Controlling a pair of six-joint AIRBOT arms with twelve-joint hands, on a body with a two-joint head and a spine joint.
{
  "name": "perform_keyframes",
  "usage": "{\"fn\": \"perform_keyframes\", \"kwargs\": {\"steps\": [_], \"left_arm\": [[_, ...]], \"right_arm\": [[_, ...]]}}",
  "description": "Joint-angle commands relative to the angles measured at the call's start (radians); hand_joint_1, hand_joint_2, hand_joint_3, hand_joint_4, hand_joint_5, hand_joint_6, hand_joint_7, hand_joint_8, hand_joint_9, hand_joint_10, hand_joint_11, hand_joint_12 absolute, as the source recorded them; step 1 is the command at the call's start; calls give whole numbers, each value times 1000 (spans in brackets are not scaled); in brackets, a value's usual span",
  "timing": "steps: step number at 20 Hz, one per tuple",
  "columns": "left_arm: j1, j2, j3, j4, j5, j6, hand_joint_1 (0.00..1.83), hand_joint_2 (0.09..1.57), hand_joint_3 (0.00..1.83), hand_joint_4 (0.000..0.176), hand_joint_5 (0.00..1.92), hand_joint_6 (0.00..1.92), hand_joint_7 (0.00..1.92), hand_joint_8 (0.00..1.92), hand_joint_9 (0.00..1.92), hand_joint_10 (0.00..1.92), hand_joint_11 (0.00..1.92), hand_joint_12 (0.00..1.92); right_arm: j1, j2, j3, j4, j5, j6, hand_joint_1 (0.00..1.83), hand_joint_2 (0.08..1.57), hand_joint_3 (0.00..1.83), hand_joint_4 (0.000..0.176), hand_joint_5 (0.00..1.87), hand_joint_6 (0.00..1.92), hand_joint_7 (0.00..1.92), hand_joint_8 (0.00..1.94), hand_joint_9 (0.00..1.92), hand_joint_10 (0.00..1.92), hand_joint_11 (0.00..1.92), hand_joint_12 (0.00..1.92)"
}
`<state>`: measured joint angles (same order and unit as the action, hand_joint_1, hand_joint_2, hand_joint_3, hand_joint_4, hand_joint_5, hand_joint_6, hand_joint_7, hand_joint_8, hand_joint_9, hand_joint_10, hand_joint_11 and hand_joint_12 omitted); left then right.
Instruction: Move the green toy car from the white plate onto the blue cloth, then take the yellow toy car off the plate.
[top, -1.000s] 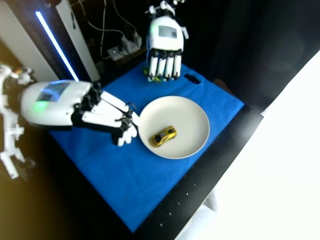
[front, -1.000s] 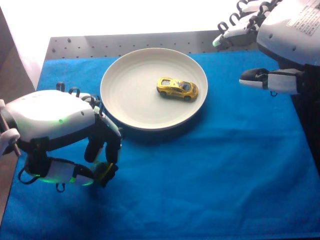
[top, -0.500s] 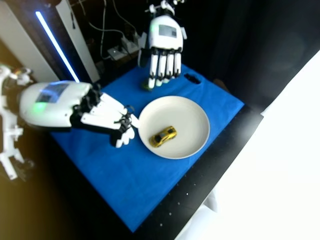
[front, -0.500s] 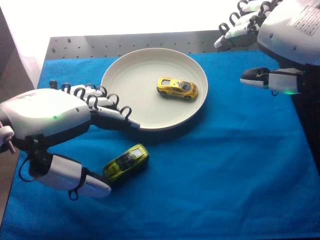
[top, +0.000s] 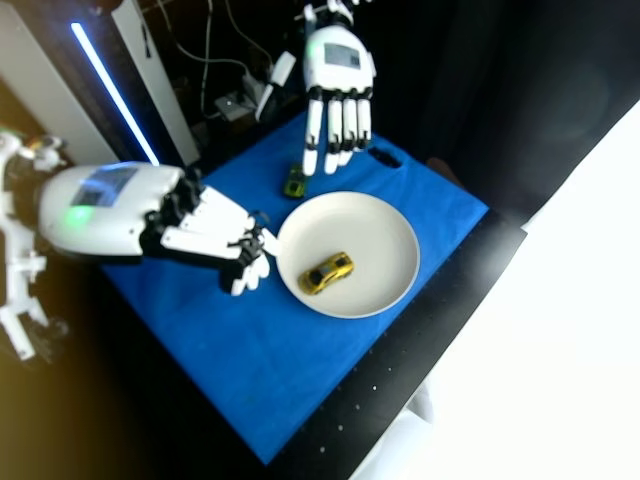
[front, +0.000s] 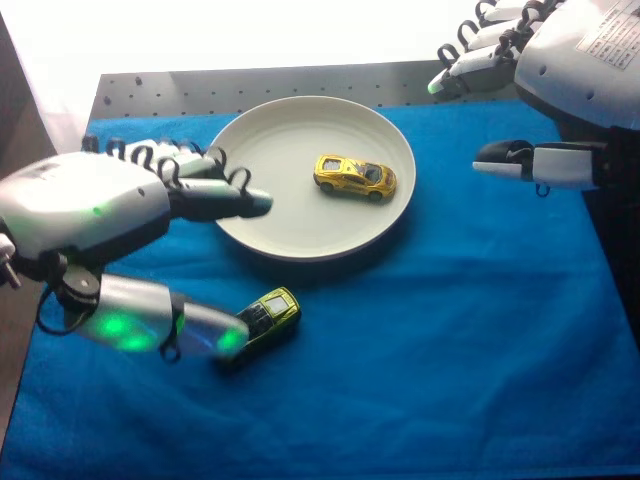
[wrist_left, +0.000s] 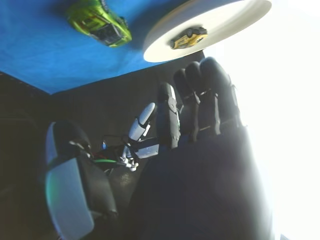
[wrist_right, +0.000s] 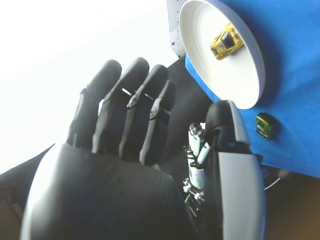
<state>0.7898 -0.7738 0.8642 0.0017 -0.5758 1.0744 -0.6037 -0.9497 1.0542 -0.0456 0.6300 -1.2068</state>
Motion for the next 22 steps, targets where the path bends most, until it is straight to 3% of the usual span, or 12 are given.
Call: {"fn": "perform_keyframes", "kwargs": {"steps": [1,2,3,6,8,10,12,14,16,19,21,22], "left_arm": [[-9,4,3,-22,-150,17,261,1100,13,13,401,18,107,1022,27,1555,15,1921],[-8,4,3,-42,-172,35,255,1133,12,0,437,28,138,1041,73,1567,72,1921],[-8,4,3,-72,-198,65,335,1149,6,0,467,34,94,1136,14,1513,14,1864],[-8,2,3,-110,-223,105,471,1174,2,0,533,55,95,1081,0,1342,0,1761],[-7,-2,8,-143,-247,128,472,1175,0,0,592,90,114,1151,0,1448,0,1911],[-1,-14,20,-169,-272,129,490,1185,1,0,616,130,82,1234,0,1578,0,1921],[3,-17,22,-176,-284,129,487,1160,0,7,555,312,89,1271,0,1589,0,1921],[9,-18,22,-180,-293,129,480,1165,0,0,496,474,107,1251,0,1543,0,1921],[12,-19,21,-183,-299,129,514,1152,0,4,479,584,82,1373,0,1653,0,1921],[25,-19,18,-193,-316,129,550,1130,0,0,515,624,125,1357,34,1649,0,1921],[34,-18,17,-201,-326,129,562,1127,0,2,511,695,154,1320,41,1645,0,1921],[34,-19,17,-202,-326,129,562,1126,0,12,504,743,174,1238,47,1575,0,1921]], "right_arm": [[4,3,4,6,119,-4,792,1088,0,0,723,188,674,517,483,1020,175,1722],[4,3,9,6,119,-4,768,1076,0,0,715,217,689,449,490,978,161,1715],[4,3,17,6,119,-4,753,1057,0,0,711,235,706,437,489,995,166,1734],[4,-4,27,7,119,-4,774,1056,0,0,612,537,635,612,454,1051,157,1716],[5,-18,37,10,119,-4,732,1054,1,0,686,320,718,326,555,860,286,1618],[16,-36,54,18,118,-4,682,979,0,0,751,140,781,133,564,797,276,1642],[23,-56,69,23,111,-3,719,944,0,0,784,103,840,81,612,737,315,1589],[26,-81,88,30,101,-3,770,930,0,0,797,96,884,89,605,874,373,1613],[34,-105,108,39,92,-3,737,921,0,0,818,102,930,156,624,1041,404,1696],[68,-146,143,41,55,-3,740,940,0,0,816,191,808,528,653,1146,463,1755],[82,-174,168,44,35,-3,700,934,0,0,768,409,720,820,643,1262,496,1804],[86,-182,176,47,29,-3,685,928,0,0,721,509,707,917,656,1316,517,1823]]}}
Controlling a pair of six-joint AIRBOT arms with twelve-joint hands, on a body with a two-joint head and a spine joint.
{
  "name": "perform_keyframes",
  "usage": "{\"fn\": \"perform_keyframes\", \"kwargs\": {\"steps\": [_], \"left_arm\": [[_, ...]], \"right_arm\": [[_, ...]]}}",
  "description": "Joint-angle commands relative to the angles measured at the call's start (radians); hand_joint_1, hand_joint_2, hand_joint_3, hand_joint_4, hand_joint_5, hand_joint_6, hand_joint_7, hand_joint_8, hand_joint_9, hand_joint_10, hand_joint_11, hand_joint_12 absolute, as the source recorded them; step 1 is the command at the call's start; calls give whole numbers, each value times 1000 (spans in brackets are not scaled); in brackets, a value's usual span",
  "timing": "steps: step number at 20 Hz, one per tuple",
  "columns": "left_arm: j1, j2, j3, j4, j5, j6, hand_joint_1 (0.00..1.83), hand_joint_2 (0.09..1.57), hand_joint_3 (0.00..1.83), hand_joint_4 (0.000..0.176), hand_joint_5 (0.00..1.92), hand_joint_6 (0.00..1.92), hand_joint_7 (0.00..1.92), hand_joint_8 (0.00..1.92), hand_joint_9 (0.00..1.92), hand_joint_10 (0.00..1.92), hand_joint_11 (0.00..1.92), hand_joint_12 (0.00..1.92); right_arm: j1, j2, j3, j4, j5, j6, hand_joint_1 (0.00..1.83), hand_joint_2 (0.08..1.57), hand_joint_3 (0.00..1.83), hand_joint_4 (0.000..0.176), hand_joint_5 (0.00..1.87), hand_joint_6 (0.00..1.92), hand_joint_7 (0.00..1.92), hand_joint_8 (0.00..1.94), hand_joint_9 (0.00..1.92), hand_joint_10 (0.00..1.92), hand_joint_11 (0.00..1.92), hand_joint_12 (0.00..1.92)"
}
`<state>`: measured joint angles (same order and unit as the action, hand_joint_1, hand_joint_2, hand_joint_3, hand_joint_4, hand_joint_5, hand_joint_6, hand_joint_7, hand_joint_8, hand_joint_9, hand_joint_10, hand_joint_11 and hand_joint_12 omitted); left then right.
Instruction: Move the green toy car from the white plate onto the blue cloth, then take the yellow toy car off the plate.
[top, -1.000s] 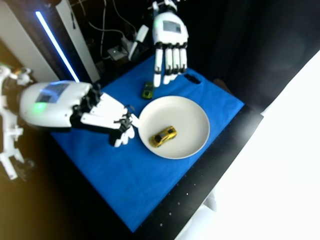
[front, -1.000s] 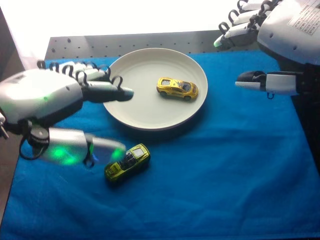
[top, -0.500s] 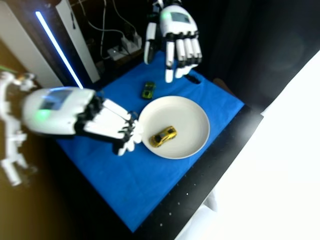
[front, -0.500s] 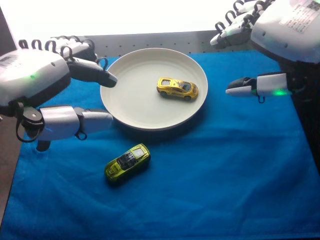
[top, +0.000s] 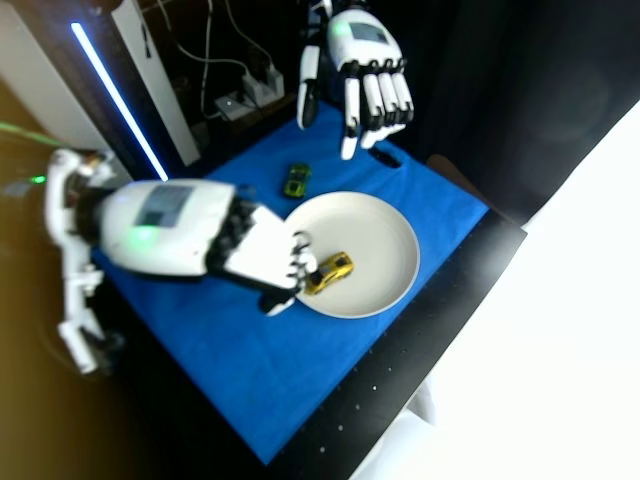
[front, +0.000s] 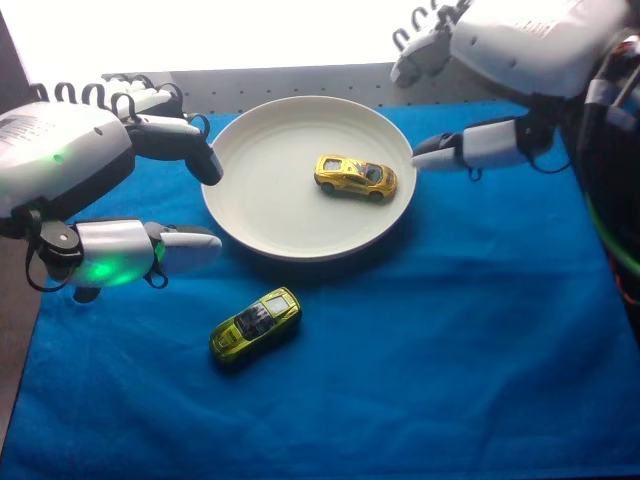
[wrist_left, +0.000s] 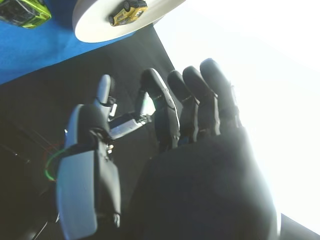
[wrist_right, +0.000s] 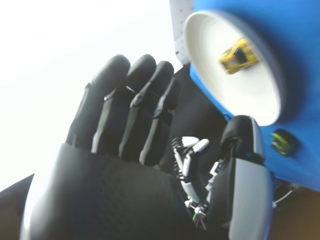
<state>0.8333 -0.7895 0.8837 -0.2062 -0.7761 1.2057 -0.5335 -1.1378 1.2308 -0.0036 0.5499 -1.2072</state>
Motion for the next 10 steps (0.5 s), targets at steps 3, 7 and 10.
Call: {"fn": "perform_keyframes", "kwargs": {"steps": [3,7,10], "left_arm": [[-7,-3,-3,1,-130,-2,561,1131,1,23,477,831,245,998,66,1380,0,1921],[-5,-4,-3,-2,-131,-2,553,1150,1,12,472,834,250,986,76,1385,0,1921],[-3,-8,-3,-3,-132,-2,557,1156,0,5,470,829,264,978,72,1358,0,1910]], "right_arm": [[43,-31,32,9,75,-3,734,960,2,0,701,617,753,1211,795,1576,776,1918],[60,-72,66,18,47,-3,736,965,1,0,654,820,603,1370,565,1688,623,1921],[64,-114,98,26,18,-3,691,980,0,0,856,218,754,1040,676,1511,627,1921]]}}
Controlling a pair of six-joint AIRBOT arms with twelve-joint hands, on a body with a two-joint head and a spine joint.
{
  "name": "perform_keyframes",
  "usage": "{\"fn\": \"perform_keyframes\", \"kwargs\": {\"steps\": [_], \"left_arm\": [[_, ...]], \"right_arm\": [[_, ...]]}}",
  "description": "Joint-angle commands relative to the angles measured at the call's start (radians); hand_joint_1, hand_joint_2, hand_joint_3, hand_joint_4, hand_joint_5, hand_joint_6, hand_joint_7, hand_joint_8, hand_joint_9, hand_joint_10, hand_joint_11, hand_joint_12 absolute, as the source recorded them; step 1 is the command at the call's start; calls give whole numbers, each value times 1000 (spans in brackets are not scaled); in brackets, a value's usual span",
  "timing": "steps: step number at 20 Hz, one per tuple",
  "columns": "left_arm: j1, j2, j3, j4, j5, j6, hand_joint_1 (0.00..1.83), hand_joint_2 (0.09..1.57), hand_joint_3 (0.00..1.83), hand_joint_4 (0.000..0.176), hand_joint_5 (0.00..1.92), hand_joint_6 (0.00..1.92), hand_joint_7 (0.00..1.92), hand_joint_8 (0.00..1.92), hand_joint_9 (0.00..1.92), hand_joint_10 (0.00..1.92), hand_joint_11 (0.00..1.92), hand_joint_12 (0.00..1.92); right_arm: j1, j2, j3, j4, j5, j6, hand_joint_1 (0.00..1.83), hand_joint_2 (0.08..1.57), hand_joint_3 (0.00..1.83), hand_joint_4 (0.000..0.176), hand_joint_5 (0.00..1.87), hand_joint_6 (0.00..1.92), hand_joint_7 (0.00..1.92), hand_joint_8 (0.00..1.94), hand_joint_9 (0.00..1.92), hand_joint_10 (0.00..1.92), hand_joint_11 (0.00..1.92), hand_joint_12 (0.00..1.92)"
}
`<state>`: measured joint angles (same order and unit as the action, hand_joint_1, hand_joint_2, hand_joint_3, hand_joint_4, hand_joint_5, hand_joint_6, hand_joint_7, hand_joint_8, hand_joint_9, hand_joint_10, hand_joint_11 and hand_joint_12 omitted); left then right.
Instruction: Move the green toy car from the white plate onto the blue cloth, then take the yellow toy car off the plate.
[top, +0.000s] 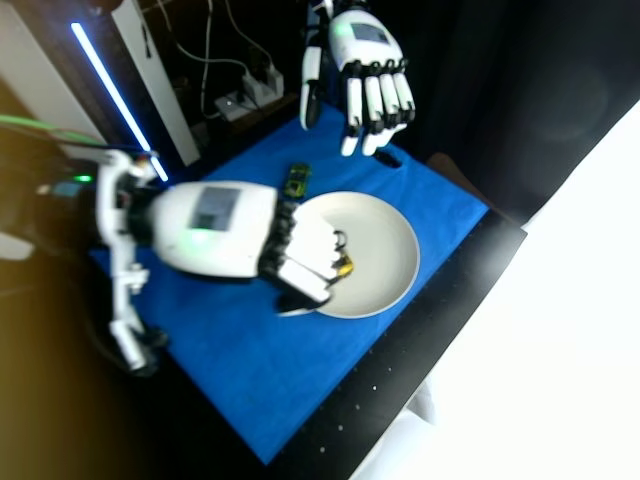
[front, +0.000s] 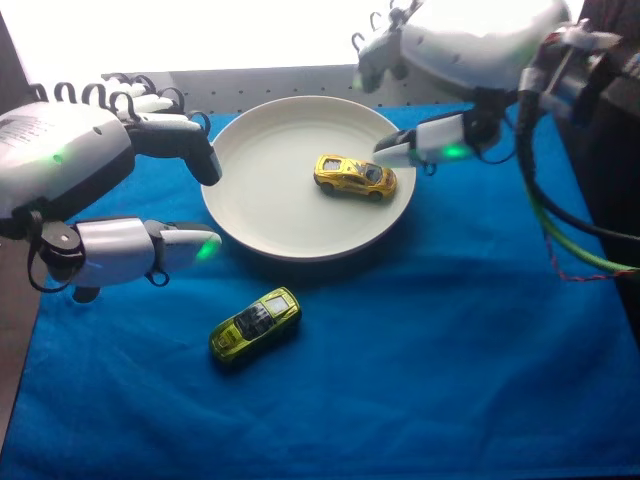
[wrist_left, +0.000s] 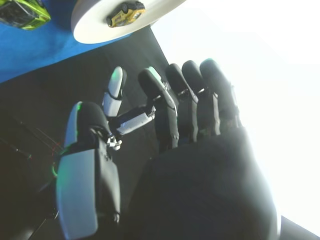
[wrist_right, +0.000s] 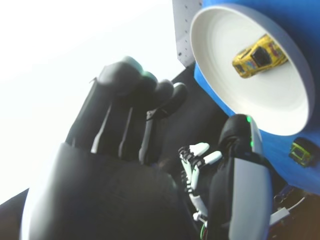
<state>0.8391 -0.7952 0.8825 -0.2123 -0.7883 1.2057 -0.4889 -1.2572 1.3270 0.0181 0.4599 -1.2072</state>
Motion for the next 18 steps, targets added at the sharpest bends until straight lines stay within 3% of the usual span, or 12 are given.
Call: {"fn": "perform_keyframes", "kwargs": {"steps": [1,2,3,4,6,8,9,12,14,15,18], "left_arm": [[-9,-2,-2,4,-120,-2,552,1152,0,24,468,835,246,1011,59,1387,0,1919],[-9,-3,-2,3,-120,-2,564,1155,0,20,467,836,230,1060,51,1430,0,1921],[-9,-3,-3,3,-120,-2,556,1156,0,0,476,817,231,1088,66,1457,0,1921],[-9,-3,-3,3,-120,-2,561,1157,1,0,478,813,226,1092,66,1462,0,1921],[-8,-5,-3,3,-120,-2,550,1146,0,0,493,806,220,1128,74,1472,0,1921],[-8,-5,-3,3,-120,-2,540,1140,0,0,502,800,219,1155,74,1489,0,1921],[-8,-6,-3,3,-121,-2,533,1136,0,0,502,801,220,1145,77,1461,0,1921],[-8,-7,-4,3,-124,-2,555,1139,1,0,500,800,223,1156,76,1491,0,1921],[-8,-7,-4,3,-125,-2,549,1126,0,16,497,831,231,1096,73,1406,0,1921],[-8,-7,-5,3,-127,-2,579,1143,1,13,482,874,220,1114,64,1433,0,1921],[-8,-7,-6,3,-128,-2,622,1138,0,0,493,886,237,1151,77,1459,0,1921]], "right_arm": [[19,-3,8,6,99,-3,702,978,0,0,869,130,708,893,571,1382,476,1905],[19,-9,13,6,91,-3,699,982,0,0,846,74,656,735,477,1240,341,1879],[19,-16,17,6,87,-3,733,977,0,0,854,51,643,917,493,1401,396,1913],[19,-22,20,7,83,-3,745,973,0,0,854,36,613,1062,495,1491,447,1919],[19,-36,26,7,76,-3,723,984,0,0,839,21,585,852,470,1245,360,1829],[19,-47,32,7,66,-3,721,967,0,0,897,41,716,667,558,1155,372,1790],[19,-53,38,7,57,-3,741,966,0,0,900,37,728,817,586,1291,434,1847],[19,-81,67,7,24,-3,715,965,1,0,876,17,695,1034,618,1415,531,1850],[19,-102,89,7,2,-3,690,981,2,0,851,4,667,1104,641,1408,583,1818],[19,-120,108,7,-21,-3,711,985,0,0,806,1,655,910,600,1270,518,1777],[19,-132,126,7,-44,-3,710,974,0,0,783,1,666,764,578,1169,478,1713]]}}
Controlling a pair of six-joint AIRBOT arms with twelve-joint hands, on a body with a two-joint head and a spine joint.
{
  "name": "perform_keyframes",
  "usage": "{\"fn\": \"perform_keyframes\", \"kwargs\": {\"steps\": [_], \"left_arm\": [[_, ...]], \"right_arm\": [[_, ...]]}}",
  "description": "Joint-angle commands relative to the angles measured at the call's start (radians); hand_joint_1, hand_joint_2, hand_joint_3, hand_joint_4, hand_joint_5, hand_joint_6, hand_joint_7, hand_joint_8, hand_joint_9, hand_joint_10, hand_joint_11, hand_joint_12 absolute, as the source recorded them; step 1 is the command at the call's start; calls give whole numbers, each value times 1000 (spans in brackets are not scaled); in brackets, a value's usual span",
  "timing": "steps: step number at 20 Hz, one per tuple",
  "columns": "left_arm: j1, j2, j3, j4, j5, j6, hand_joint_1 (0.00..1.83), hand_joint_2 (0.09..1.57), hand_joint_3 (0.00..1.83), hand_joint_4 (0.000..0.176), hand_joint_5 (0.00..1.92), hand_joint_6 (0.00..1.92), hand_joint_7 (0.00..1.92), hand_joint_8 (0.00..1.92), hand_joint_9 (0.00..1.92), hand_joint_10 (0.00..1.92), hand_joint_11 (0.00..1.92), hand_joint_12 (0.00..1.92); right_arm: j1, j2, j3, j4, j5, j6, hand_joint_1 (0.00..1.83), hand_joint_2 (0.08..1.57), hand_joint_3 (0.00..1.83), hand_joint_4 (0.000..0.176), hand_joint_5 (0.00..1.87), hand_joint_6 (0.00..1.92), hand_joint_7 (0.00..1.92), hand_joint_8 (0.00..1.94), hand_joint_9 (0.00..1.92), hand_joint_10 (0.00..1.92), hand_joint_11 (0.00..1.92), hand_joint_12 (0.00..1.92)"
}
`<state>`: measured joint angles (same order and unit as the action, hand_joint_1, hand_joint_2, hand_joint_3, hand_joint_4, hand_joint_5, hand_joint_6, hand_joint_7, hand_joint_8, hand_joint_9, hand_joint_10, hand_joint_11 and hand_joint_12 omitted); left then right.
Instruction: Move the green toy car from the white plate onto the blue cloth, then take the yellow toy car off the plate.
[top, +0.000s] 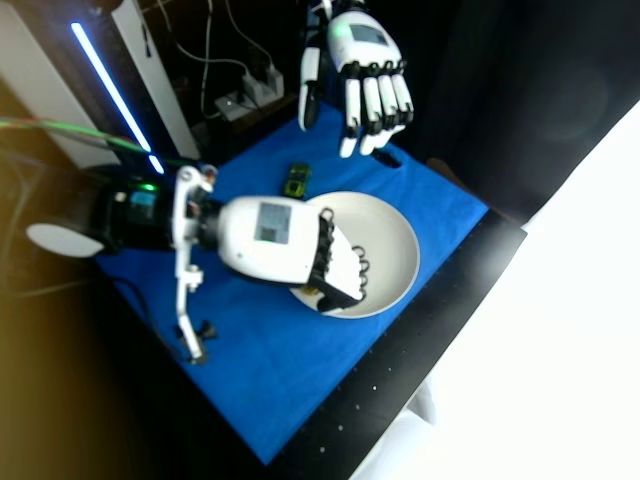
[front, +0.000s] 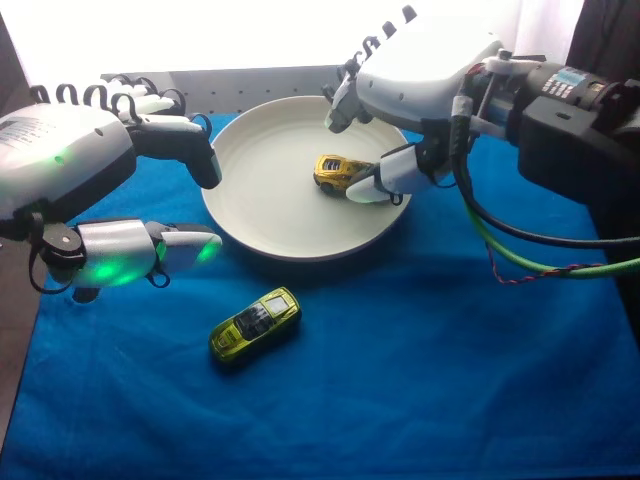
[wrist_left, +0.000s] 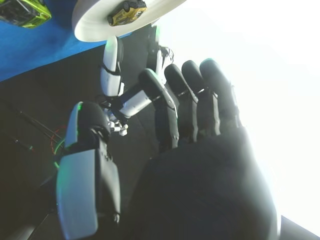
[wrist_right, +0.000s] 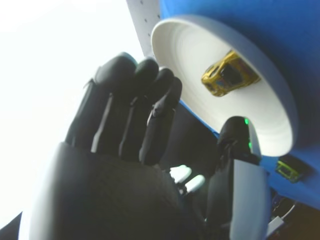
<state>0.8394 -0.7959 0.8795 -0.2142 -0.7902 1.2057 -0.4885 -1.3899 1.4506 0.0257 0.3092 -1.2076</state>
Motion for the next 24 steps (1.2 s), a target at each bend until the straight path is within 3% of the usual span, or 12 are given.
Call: {"fn": "perform_keyframes", "kwargs": {"steps": [1,2,5,7,9,12,15,18,22,23,24], "left_arm": [[-8,-6,-3,4,-127,-2,623,1140,0,5,486,878,235,1105,71,1428,0,1921],[-8,-6,-3,4,-127,-2,586,1141,0,0,491,854,253,1089,88,1436,0,1921],[-8,-6,-3,4,-126,-2,588,1150,2,2,485,839,241,1116,86,1480,0,1921],[-8,-7,-4,5,-126,-2,623,1155,1,1,475,847,192,1231,51,1593,0,1921],[-8,-8,-4,5,-125,-2,622,1163,1,0,483,844,181,1284,68,1616,24,1921],[-8,-9,-4,5,-126,-2,598,1167,1,0,489,821,180,1262,65,1584,4,1921],[-8,-10,-4,5,-126,-2,582,1176,1,0,496,793,179,1265,66,1579,0,1921],[-8,-10,-4,5,-126,-2,596,1177,1,0,516,784,197,1265,84,1581,0,1921],[-8,-11,-3,4,-126,-2,591,1182,1,0,503,781,190,1215,85,1509,0,1921],[-8,-12,-2,4,-125,-2,599,1174,0,0,512,782,207,1180,91,1474,0,1921],[-8,-13,-2,4,-125,-3,587,1176,0,0,507,790,222,1160,81,1452,0,1921]], "right_arm": [[19,-1,7,0,101,-3,724,980,0,0,761,0,670,719,585,1148,476,1695],[19,-2,13,1,94,-3,717,970,0,0,765,7,590,1014,533,1411,515,1846],[19,-15,35,3,67,-3,737,990,2,0,801,22,579,1140,543,1475,546,1885],[19,-17,42,3,55,-3,738,997,1,0,819,28,599,1102,571,1427,564,1841],[19,-24,54,3,42,-3,727,997,0,0,775,8,547,1054,485,1392,460,1829],[19,-37,67,6,33,-3,716,1013,1,0,817,40,575,1188,538,1443,556,1848],[19,-46,73,6,30,-3,716,1012,2,0,775,55,577,1137,540,1439,572,1879],[19,-48,74,6,27,-3,723,1015,1,0,771,34,663,901,607,1267,601,1796],[19,-47,72,6,27,-3,867,1105,6,0,886,68,736,1009,691,1392,650,1851],[19,-47,71,6,27,-4,1063,1158,3,0,870,931,806,1208,804,1555,778,1907],[19,-47,70,6,27,-8,1100,1198,2,0,817,1236,859,1509,922,1800,956,1920]]}}
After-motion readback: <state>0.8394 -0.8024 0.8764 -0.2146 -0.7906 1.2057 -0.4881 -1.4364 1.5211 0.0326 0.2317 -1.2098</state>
